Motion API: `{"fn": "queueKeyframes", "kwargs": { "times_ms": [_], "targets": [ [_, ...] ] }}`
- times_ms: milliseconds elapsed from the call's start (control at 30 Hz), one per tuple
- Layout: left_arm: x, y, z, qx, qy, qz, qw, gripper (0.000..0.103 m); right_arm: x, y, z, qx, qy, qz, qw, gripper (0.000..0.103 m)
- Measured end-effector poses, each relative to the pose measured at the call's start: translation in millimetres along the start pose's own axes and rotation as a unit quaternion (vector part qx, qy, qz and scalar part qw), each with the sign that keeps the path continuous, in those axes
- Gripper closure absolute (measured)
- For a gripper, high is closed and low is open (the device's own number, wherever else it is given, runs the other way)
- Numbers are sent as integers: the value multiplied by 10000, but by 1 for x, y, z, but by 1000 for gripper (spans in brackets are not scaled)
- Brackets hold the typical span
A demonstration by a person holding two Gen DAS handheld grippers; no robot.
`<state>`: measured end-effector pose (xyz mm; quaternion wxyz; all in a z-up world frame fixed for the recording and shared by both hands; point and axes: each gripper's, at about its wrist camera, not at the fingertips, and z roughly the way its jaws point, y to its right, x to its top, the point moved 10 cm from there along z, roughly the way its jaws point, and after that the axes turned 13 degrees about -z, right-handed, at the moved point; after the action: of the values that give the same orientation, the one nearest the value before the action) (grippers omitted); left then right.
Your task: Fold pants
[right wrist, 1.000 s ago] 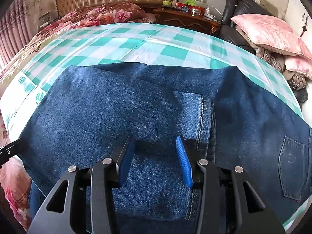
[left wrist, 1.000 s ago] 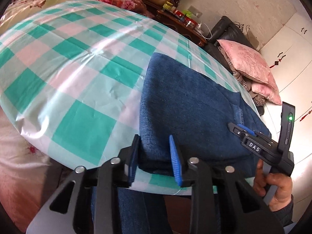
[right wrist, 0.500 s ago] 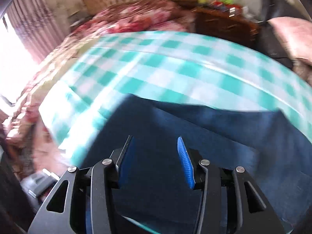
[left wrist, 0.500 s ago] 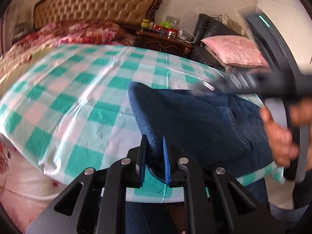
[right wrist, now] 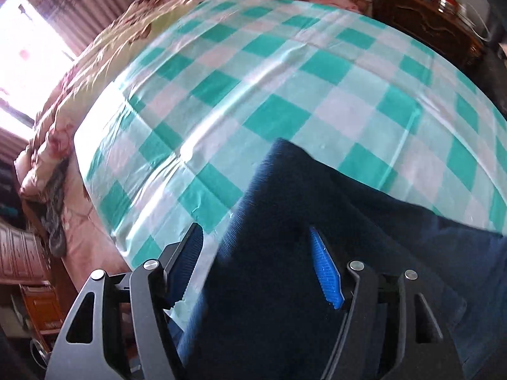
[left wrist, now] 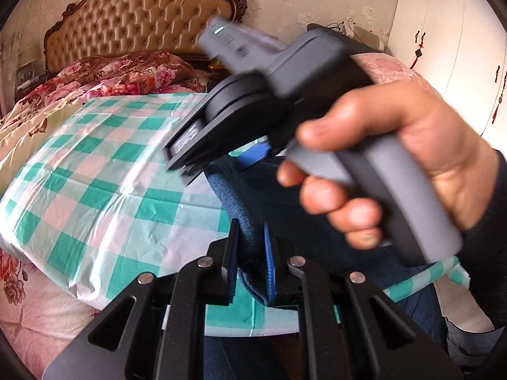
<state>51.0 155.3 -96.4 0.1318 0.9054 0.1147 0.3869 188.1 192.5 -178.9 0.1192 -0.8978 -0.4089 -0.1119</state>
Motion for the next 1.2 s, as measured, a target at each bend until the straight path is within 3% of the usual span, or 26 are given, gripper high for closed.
{"fn": "queueKeyframes", "kwargs": {
  "times_ms": [100, 167, 233, 367, 433, 533, 667, 800, 933, 1033, 1200],
  "targets": [
    [2, 7, -4, -32, 48, 67, 10000, 90, 0, 4, 1, -67, 23, -35, 10000, 57],
    [4, 12, -6, -64, 82, 89, 9999, 90, 0, 10, -9, -21, 212, 19, 9998, 77],
    [9, 23, -13, -159, 161, 147, 9996, 90, 1, 14, -23, 25, 414, 38, 9991, 83],
    [32, 64, -38, -599, 510, 350, 9963, 90, -3, 35, -88, 198, 1115, 181, 9934, 88],
    [44, 98, -49, -991, 678, 483, 9916, 90, -12, 55, -128, 238, 1474, 285, 9884, 89],
    [60, 164, -58, -1582, 932, 748, 9801, 91, -35, 101, -185, 206, 1920, 548, 9796, 91],
    [58, 252, -50, -2184, 976, 1069, 9651, 91, -86, 176, -241, 261, 2268, 1049, 9679, 92],
    [25, 346, -27, -2554, 783, 1493, 9520, 91, -158, 247, -270, 39, 2327, 1490, 9611, 93],
    [-28, 426, 11, -2663, 472, 1910, 9436, 91, -237, 315, -274, 16, 2337, 2085, 9497, 93],
    [-77, 464, 50, -2477, 144, 2216, 9430, 91, -292, 355, -246, -115, 2166, 2428, 9455, 93],
    [-150, 483, 114, -1976, -488, 2616, 9435, 91, -347, 391, -177, -25, 1855, 2895, 9390, 93]
  ]
}}
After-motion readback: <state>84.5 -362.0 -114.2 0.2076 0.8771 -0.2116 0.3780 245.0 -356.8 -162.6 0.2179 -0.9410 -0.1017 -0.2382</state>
